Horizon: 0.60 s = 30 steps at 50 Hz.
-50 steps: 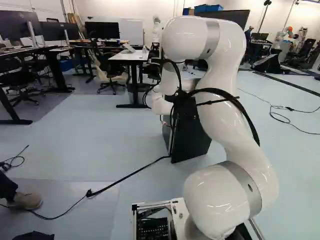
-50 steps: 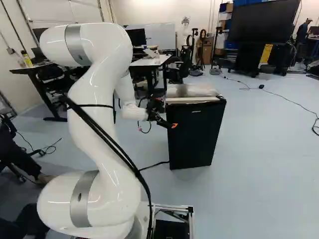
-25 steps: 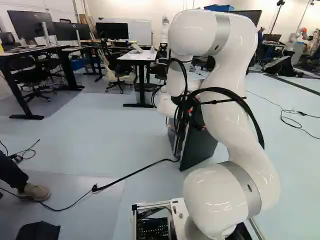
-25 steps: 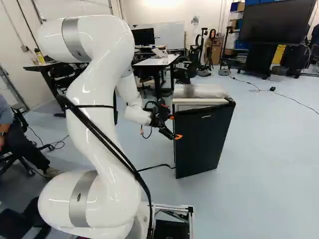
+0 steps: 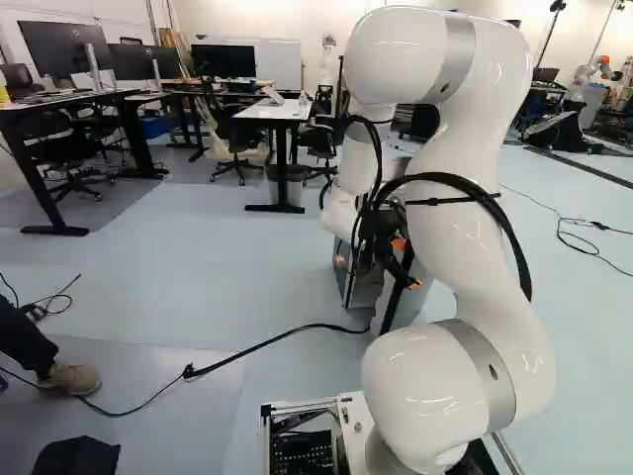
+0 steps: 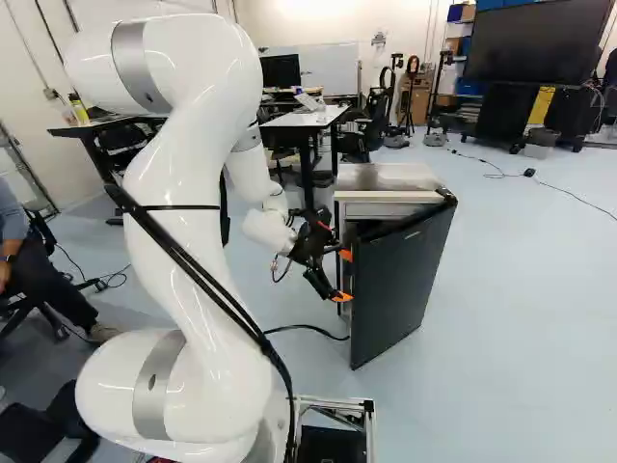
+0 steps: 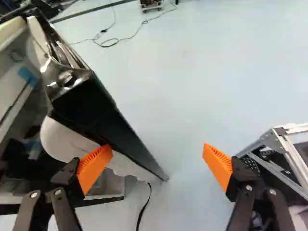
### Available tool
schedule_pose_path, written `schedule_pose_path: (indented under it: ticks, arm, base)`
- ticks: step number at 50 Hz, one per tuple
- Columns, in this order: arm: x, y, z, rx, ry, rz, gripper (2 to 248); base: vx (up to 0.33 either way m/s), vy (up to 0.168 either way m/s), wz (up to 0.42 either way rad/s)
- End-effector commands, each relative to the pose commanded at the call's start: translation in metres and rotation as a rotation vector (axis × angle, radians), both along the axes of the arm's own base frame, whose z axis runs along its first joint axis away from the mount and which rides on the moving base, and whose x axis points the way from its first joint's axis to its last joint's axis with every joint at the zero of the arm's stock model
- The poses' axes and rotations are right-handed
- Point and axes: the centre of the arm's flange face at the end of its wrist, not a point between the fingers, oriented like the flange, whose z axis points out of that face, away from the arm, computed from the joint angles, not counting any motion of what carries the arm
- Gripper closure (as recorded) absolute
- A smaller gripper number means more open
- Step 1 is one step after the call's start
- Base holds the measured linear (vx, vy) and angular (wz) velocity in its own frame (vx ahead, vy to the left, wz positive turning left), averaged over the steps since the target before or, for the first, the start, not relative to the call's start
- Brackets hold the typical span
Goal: Open the fridge door
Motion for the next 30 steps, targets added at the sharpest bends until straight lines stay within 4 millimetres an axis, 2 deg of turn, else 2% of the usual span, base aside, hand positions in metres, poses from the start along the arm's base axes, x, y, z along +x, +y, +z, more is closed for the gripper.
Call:
schedule_pose_path:
  ticks: [16,30]
  arm:
    - [-0.029,-0.011,-0.003,0.017,0.031,-0.103,3]
    - [-0.035,-0.015,-0.002,-0.004,0.043,-0.116,3]
  base:
    - [0.000,0.000,0.000]
    - [0.000,0.000,0.000]
